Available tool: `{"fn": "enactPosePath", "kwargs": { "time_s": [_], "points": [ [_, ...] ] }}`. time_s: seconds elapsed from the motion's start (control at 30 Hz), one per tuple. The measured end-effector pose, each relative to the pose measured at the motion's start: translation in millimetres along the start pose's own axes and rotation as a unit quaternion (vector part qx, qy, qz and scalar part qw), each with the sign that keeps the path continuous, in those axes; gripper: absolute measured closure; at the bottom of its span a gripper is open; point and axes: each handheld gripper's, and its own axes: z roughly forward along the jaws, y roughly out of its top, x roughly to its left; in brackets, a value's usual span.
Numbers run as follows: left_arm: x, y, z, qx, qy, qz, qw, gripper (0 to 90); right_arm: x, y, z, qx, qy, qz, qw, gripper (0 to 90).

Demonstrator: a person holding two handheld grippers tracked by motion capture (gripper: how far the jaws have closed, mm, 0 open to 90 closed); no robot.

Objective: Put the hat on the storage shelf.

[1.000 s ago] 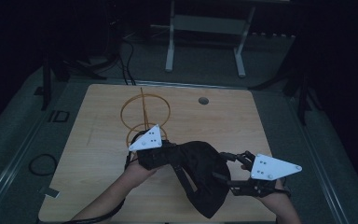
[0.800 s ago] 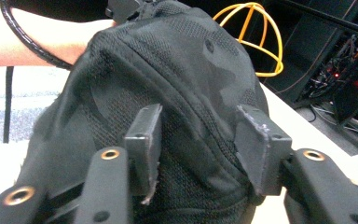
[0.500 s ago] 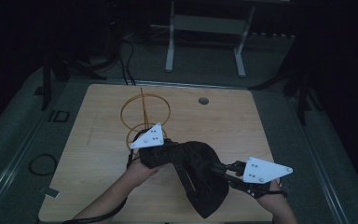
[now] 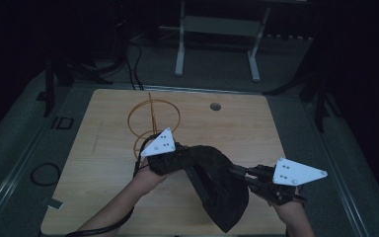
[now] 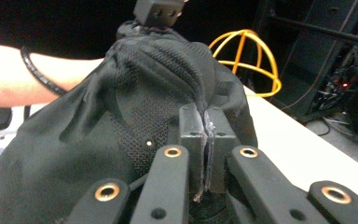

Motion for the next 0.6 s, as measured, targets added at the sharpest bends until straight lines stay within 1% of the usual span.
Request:
{"fn": "enactPosePath", "kwargs": {
  "time_s": [0.03, 0.07, 0.1, 0.13, 0.17, 0.2, 0.23, 0.27, 0.3, 0.33, 0.37, 0.43, 0.47, 0.5, 0.53, 0.6],
  "points": [
    [-1.1, 0.1, -1.1, 0.002, 0.013, 0.009, 0.9999, 69.1, -0.5, 1.2, -1.3, -0.002, -0.006, 0.001, 1.0000, 88.3],
    [-1.9, -0.1, -2.4, 0.001, 0.022, 0.012, 0.9997, 61.6, -1.4, 2.4, -2.8, -0.008, -0.009, 0.004, 0.9999, 88.3],
    [-2.3, -0.2, -4.0, 0.004, 0.029, 0.016, 0.9994, 59.4, -2.3, 3.6, -4.6, -0.014, -0.008, 0.005, 0.9999, 88.3],
    [-2.8, -0.2, -5.8, 0.004, 0.033, 0.018, 0.9993, 58.0, -3.1, 5.2, -6.4, -0.017, -0.012, 0.008, 0.9998, 88.3],
    [-3.4, 0.0, -7.2, 0.009, 0.043, 0.019, 0.9989, 53.9, -3.8, 6.7, -7.7, -0.019, -0.017, 0.008, 0.9996, 88.4],
    [-3.8, -0.1, -9.0, 0.012, 0.052, 0.021, 0.9983, 52.2, -4.5, 8.1, -8.9, -0.022, -0.026, 0.006, 0.9994, 88.3],
    [-4.0, -0.4, -11.3, 0.009, 0.055, 0.019, 0.9982, 51.3, -6.0, 9.5, -10.4, -0.026, -0.032, 0.012, 0.9991, 88.3],
    [-4.1, -0.8, -13.5, 0.006, 0.061, 0.017, 0.9980, 48.2, -7.4, 10.8, -11.9, -0.030, -0.035, 0.015, 0.9988, 88.3],
    [-4.0, -1.3, -16.5, 0.002, 0.066, 0.018, 0.9976, 44.9, -8.8, 12.2, -13.4, -0.034, -0.043, 0.018, 0.9983, 88.3],
    [-3.6, -1.7, -19.6, -0.003, 0.068, 0.013, 0.9976, 41.6, -10.4, 13.6, -14.7, -0.038, -0.052, 0.020, 0.9977, 88.3],
    [-2.3, -1.8, -22.4, -0.003, 0.067, 0.009, 0.9977, 41.3, -12.0, 15.1, -16.1, -0.043, -0.058, 0.021, 0.9972, 88.3],
    [-0.9, -1.9, -26.6, 0.003, 0.077, 0.003, 0.9970, 36.1, -15.5, 18.6, -17.8, -0.047, -0.079, 0.023, 0.9955, 88.3],
    [-0.5, -2.4, -29.1, 0.002, 0.079, -0.001, 0.9968, 35.3, -17.5, 20.6, -18.2, -0.049, -0.086, 0.023, 0.9948, 88.3],
    [-0.7, -2.8, -31.4, 0.004, 0.087, -0.003, 0.9962, 34.5, -19.5, 22.4, -18.5, -0.052, -0.094, 0.025, 0.9939, 88.3],
    [-1.1, -3.7, -33.8, 0.005, 0.091, -0.004, 0.9959, 29.8, -21.7, 24.2, -18.3, -0.054, -0.099, 0.027, 0.9933, 88.3],
    [-2.6, -7.2, -38.9, 0.011, 0.102, 0.003, 0.9947, 28.4, -25.6, 28.1, -17.0, -0.054, -0.112, 0.025, 0.9919, 88.3]
  ]
}}
